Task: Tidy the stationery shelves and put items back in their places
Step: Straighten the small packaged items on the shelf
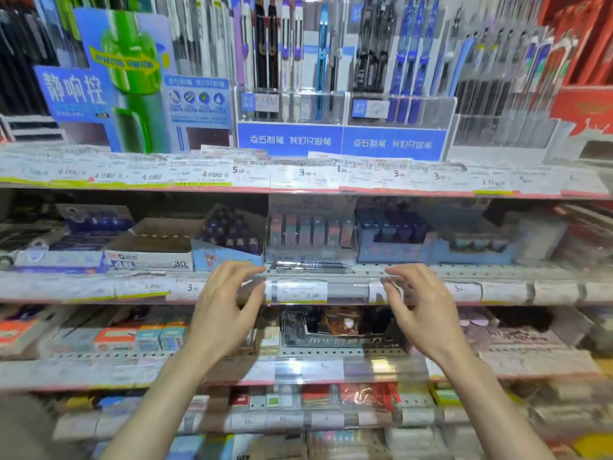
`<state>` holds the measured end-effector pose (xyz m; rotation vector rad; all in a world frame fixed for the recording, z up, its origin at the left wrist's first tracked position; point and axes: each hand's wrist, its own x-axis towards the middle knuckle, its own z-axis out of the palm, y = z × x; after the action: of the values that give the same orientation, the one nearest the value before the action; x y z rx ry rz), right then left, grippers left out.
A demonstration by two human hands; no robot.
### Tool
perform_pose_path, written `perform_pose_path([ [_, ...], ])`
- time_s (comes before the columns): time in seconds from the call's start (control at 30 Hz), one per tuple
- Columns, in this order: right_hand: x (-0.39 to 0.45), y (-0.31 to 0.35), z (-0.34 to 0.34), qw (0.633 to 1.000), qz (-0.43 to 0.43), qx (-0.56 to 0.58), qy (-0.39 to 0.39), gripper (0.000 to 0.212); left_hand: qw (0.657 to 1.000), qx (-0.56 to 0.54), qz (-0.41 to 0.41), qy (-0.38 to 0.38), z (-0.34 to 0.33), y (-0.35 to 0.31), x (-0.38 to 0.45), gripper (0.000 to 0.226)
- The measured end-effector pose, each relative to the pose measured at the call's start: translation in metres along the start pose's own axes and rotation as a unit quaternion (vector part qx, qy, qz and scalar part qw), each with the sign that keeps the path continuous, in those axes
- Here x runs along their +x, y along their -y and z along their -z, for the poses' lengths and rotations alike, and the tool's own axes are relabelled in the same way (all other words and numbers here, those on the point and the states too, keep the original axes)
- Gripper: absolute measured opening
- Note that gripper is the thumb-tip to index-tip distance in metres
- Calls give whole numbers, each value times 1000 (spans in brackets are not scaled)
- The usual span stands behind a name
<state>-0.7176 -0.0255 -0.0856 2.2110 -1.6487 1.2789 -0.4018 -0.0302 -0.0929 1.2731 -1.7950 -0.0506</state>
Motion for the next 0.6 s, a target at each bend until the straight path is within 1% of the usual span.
perform_pose_path([
  [0.1,4,-8,-1,1000,0,-22,14,17,999,40,-3,13,-2,1,4,28],
  [0.2,16,-4,-4,998,11,-53,11,19,995,90,-35,5,-5,-4,13,28],
  [0.27,28,2,-5,997,28,-68,24,20,992,116,-49,12,-6,-6,19,27],
  [0.43,52,18,-20,985,8,-73,158,25,985,147,-57,66,-12,-12,26,26],
  [0.53,61,24,-25,981,-7,-44,187,26,984,148,-57,83,-15,-15,28,28],
  [0.6,65,29,-24,980,-18,-26,196,22,984,147,-57,84,-16,-17,29,28],
])
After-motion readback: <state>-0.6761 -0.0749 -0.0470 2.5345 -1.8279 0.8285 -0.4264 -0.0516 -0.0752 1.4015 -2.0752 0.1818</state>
